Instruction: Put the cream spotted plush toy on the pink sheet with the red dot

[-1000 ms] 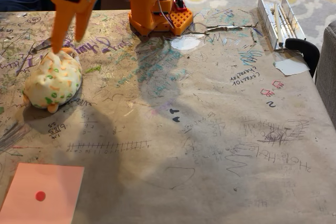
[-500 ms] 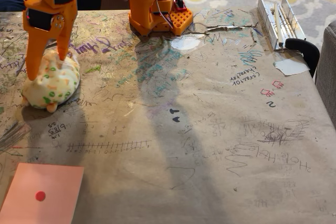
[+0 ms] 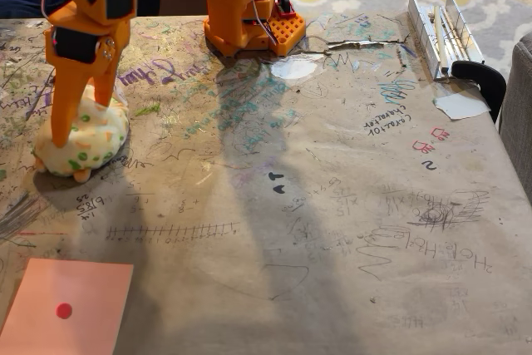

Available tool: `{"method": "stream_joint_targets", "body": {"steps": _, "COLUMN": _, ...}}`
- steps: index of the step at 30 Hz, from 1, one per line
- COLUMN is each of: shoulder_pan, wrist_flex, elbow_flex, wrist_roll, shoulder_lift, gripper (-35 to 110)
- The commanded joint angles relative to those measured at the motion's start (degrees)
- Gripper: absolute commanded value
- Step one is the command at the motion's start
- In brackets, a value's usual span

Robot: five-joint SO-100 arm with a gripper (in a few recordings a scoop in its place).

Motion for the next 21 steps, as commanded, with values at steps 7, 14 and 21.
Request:
{"method": "stream_joint_targets", "body": {"steps": 7, "shoulder_pan": 4.83, "wrist_flex": 6.94, "elbow_flex": 2.99, "wrist_roll": -1.67, "shoulder_lift": 1.41, "gripper": 37}}
{"method": "stream_joint_targets", "body": {"steps": 14, "shoulder_pan": 7.47, "wrist_flex": 7.12, "elbow_flex": 9.23, "wrist_roll": -8.09, "shoulder_lift": 2.90, "gripper": 37}}
{"method": "stream_joint_targets", "body": {"steps": 21, "shoulder_pan": 9.05, "wrist_flex": 5.80, "elbow_flex": 3.69, "wrist_roll": -7.65, "shoulder_lift": -2.37, "gripper": 37}}
